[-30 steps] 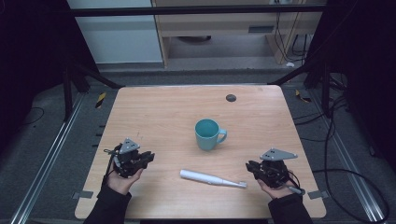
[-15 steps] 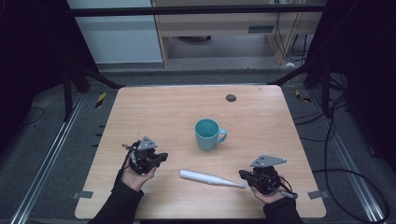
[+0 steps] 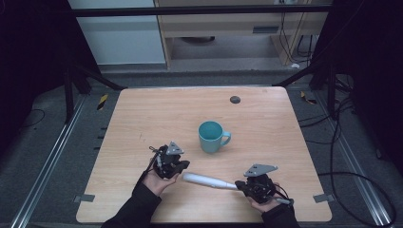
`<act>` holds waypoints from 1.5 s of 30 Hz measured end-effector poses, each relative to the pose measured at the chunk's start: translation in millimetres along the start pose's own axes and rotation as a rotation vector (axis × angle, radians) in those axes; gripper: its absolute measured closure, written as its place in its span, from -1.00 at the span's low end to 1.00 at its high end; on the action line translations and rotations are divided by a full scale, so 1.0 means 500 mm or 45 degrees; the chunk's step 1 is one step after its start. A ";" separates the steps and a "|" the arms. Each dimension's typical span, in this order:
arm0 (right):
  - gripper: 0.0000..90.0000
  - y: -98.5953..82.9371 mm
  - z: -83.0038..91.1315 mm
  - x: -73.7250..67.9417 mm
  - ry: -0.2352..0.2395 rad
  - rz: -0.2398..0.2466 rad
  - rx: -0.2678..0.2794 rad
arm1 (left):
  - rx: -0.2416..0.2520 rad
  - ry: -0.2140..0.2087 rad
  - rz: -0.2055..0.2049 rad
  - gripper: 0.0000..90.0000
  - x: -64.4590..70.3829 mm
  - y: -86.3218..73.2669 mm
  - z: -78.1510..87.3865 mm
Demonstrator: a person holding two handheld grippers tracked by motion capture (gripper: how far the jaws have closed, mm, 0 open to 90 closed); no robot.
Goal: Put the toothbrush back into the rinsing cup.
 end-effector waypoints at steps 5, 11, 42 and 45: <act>1.00 -0.007 -0.014 -0.009 0.015 0.020 -0.038 | -0.010 -0.017 0.000 1.00 0.002 -0.004 -0.005; 1.00 -0.013 -0.022 -0.009 0.027 0.016 -0.057 | -0.037 -0.026 -0.018 1.00 0.006 -0.013 -0.012; 1.00 -0.020 -0.041 0.007 -0.013 -0.001 -0.095 | -0.110 -0.059 -0.035 1.00 0.022 -0.045 -0.014; 1.00 -0.021 -0.042 0.008 -0.015 0.003 -0.097 | -0.116 -0.069 -0.034 1.00 0.027 -0.047 -0.011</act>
Point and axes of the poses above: each handheld gripper's, and its own axes: z roughly backward along the jaws, y roughly out of its top, x roughly to its right, the point moved 8 cm from there along -z, roughly forward along the jaws, and after that the axes turned 9 degrees about x, right-handed, at the moved point
